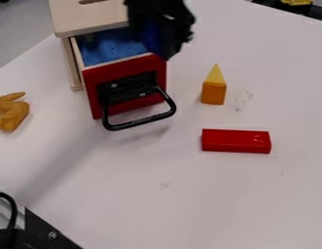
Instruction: Put the blue object in the drawer
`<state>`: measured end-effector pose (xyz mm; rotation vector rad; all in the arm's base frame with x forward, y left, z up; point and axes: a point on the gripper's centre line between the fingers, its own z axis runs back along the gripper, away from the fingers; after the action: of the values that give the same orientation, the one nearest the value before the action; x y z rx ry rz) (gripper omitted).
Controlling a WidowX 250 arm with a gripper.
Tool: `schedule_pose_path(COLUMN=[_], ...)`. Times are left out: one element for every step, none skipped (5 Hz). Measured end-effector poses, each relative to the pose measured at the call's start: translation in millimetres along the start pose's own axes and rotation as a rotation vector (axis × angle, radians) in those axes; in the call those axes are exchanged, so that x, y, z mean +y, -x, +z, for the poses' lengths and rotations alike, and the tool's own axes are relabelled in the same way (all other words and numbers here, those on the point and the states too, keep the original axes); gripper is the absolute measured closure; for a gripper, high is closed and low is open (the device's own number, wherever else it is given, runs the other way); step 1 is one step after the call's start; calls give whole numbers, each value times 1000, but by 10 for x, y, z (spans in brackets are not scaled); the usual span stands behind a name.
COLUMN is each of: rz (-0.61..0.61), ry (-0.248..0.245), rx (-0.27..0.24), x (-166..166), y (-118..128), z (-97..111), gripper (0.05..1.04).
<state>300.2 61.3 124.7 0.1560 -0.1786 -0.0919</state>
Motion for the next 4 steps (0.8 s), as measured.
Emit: schedule_pose_path(rz=[63, 103, 142, 171], ry=[-2, -7, 4, 7], rx=[25, 60, 84, 89], x=[183, 338, 428, 499], y=[86, 68, 60, -15], z=[-27, -144, -268, -353], gripper=[307, 307, 307, 307])
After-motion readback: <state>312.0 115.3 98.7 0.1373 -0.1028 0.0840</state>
